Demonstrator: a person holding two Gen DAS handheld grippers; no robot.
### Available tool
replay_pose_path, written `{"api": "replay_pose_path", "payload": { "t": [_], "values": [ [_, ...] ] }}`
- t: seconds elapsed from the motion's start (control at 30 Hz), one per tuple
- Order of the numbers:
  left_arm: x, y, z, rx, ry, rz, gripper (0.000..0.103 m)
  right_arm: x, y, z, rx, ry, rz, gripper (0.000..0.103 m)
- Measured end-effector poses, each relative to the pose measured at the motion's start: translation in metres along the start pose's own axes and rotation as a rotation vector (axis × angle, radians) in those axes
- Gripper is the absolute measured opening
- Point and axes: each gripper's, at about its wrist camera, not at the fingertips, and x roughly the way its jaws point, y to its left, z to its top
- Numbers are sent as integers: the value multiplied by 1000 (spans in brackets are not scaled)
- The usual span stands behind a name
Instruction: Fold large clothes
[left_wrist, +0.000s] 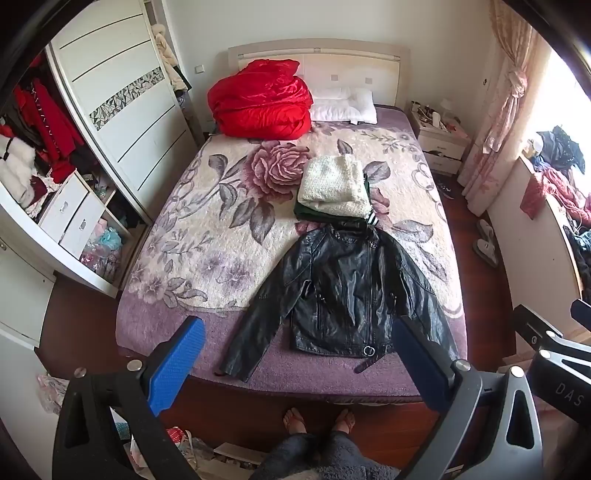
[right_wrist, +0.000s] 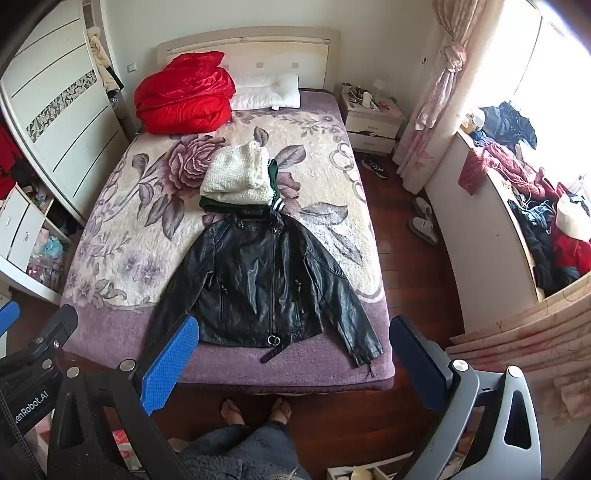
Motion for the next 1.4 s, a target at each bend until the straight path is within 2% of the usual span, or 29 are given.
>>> {"api": "replay_pose_path", "payload": {
  "t": [0.5,0.97,1.4],
  "values": [
    [-9,-7,2,-5,-22,2,103,-8,-4,-4,-9,-11,4,103],
    [-16,-1,1,-16,-38,-5,103,-26,12,-3,-17,-23,0,103],
    [-23,1,3,-21,-46,-8,103,-28,12,-3,-16,-27,-1,103]
  ]
}}
